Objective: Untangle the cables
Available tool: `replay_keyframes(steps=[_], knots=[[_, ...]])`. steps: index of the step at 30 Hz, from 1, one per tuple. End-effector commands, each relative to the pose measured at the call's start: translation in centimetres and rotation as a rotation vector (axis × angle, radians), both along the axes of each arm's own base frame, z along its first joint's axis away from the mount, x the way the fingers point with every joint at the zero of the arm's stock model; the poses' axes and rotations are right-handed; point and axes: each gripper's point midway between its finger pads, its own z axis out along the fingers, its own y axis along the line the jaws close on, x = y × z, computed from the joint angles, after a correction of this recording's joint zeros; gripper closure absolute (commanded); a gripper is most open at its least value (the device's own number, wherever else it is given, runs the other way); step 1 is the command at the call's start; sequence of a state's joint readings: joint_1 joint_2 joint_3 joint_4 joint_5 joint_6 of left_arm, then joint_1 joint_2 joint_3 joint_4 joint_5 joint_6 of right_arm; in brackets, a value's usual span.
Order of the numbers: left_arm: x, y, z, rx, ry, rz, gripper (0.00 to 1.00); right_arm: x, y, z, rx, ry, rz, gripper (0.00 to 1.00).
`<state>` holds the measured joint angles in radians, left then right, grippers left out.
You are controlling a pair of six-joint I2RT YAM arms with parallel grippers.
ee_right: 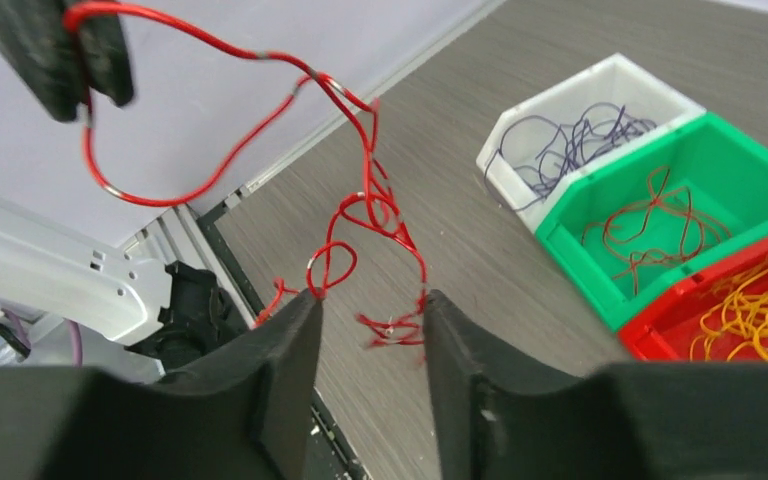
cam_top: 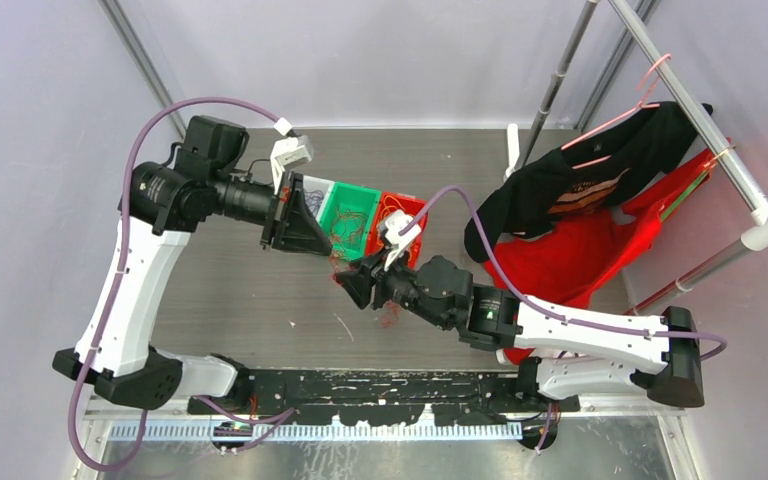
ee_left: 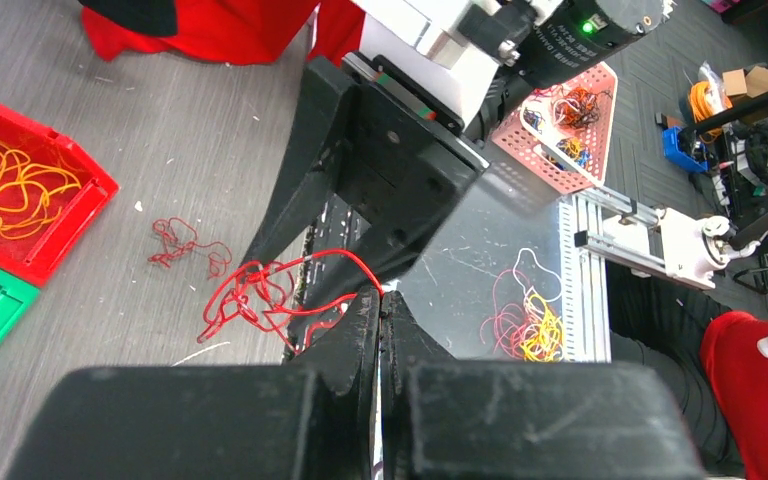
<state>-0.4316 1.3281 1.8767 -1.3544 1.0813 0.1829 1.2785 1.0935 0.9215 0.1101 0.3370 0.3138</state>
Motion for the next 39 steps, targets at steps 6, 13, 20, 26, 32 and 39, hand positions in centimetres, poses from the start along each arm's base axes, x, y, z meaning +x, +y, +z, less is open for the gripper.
replay_keyframes(steps=[6, 13, 20, 26, 32, 39], knots=[[-0.6, 0.4, 1.7, -0.031, -0.077, -0.001, 1.0, -0.1, -0.7, -0.1, 0.04, 0.016, 0.001, 0.84], [3.4, 0.8, 0.5, 0.056, -0.2, 0.147, 1.0, 0.5, -2.7, -4.3, 0.016, 0.073, -0.08, 0.93], [8.7, 1.3, -1.6, 0.156, -0.281, 0.282, 1.0, 1.3, -4.0, -7.1, -0.002, 0.119, -0.138, 0.91], [11.6, 1.7, -2.8, 0.198, -0.321, 0.332, 1.0, 1.6, -3.9, -7.6, -0.009, 0.139, -0.147, 0.9], [16.2, 4.2, -0.3, 0.192, -0.456, 0.515, 1.0, 1.2, -4.5, -9.5, -0.016, 0.192, -0.153, 0.91], [19.4, 5.7, 1.3, 0.152, -0.501, 0.617, 1.0, 0.7, -5.5, -11.2, -0.027, 0.243, -0.166, 0.87]])
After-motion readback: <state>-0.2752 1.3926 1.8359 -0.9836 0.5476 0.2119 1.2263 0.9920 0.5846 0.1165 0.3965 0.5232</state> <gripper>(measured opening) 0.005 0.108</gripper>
